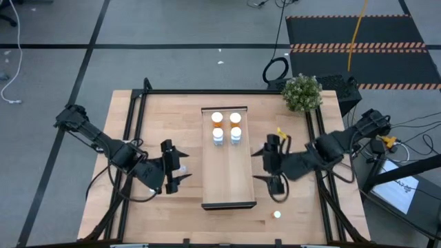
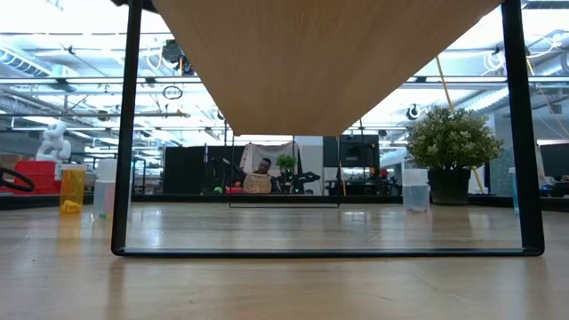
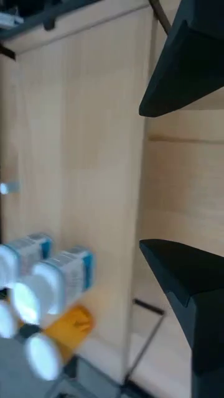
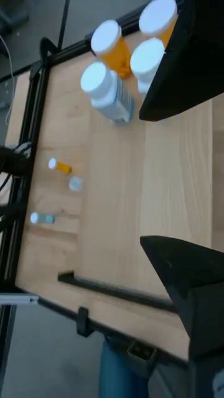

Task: Pick and place medicine bottles onto shelf by color
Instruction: Put the bottom transparent pill bottle on the shelf

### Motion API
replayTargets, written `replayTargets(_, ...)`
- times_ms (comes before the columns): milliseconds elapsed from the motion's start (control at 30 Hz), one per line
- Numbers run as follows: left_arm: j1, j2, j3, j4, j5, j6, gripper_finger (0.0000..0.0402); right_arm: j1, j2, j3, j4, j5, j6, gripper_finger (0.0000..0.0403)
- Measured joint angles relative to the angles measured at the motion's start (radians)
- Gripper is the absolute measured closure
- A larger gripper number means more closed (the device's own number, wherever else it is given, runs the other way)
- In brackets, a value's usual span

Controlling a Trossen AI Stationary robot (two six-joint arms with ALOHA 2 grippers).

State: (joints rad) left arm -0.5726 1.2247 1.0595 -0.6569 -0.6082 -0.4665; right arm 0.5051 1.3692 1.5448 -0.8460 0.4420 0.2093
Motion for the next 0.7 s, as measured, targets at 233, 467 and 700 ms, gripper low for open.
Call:
replayTargets(233, -0.054, 0.0, -0.18, 0.02, -0.002, -0.247, 0.0062, 0.124, 0.0, -0.092, 0.032, 0.091, 0.054, 0.0093)
replayTargets(467, -0.07, 0.001, -0.304, 0.032, -0.029, -0.476, 0.0069, 0.153, -0.016, -0.244, 0.153, 0.083, 0.067, 0.0095)
replayTargets(700, -0.07, 0.001, -0.393, 0.157, -0.03, -0.524, 0.0136, 0.153, -0.104, -0.362, 0.187, 0.081, 0.083, 0.0095)
